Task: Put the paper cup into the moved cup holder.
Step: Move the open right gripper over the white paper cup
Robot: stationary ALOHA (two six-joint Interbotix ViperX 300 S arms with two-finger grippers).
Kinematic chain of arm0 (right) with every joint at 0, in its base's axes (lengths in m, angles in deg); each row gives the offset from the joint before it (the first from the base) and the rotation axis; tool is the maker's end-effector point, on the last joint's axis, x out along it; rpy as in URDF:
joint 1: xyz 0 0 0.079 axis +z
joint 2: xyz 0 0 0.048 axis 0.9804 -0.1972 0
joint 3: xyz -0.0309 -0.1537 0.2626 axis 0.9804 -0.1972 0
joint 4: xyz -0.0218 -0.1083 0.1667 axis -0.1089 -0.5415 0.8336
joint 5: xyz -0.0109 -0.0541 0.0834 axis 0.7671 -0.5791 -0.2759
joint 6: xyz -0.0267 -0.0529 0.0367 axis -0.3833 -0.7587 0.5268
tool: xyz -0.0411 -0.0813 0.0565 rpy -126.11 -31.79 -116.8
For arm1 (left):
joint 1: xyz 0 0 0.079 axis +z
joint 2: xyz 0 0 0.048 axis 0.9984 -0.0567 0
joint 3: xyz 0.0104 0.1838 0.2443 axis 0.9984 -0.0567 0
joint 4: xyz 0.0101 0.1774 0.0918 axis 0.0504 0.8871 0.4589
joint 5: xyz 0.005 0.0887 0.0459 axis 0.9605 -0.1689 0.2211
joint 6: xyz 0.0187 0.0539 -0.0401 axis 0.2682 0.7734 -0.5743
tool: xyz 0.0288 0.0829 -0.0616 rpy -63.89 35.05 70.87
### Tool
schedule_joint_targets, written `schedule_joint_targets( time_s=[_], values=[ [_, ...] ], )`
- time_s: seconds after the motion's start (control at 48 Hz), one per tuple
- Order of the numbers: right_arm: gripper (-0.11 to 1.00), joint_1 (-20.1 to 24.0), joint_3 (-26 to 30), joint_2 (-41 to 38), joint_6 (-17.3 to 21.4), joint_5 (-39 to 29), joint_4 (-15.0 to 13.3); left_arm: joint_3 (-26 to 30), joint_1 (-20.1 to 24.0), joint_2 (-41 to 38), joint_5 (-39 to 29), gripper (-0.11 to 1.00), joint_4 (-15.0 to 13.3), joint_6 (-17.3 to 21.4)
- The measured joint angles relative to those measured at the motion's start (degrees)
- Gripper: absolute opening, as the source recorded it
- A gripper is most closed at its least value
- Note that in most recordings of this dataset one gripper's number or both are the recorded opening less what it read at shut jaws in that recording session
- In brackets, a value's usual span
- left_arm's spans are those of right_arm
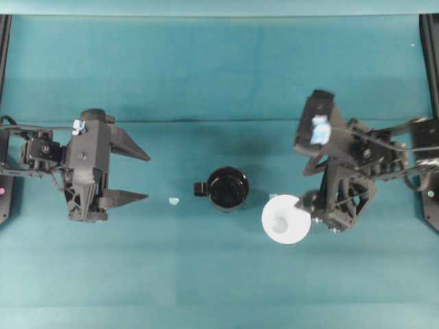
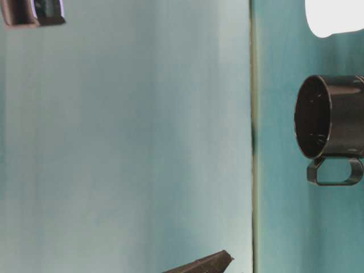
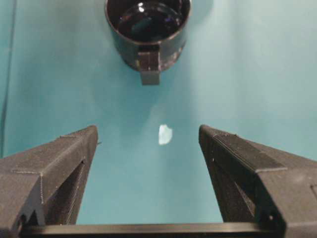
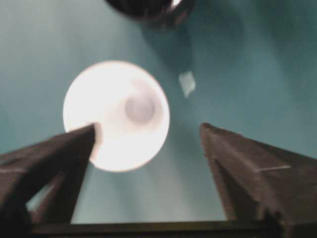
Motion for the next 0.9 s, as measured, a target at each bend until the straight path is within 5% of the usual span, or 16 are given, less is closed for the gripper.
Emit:
schedule_joint_targets(
  time_s=[0.459,0.897],
  values=[
    [0.96,0.9,1.2,-10.0,4.7,-1.7,0.0,-0.1,0.0,-0.1,-0.5,0.84,0.0,-0.1],
    [0.95,-0.6,0.0,-14.0,4.8,3.5,-0.4,0.0,0.0,-0.2,-0.5,0.84,-0.1,-0.1]
  ],
)
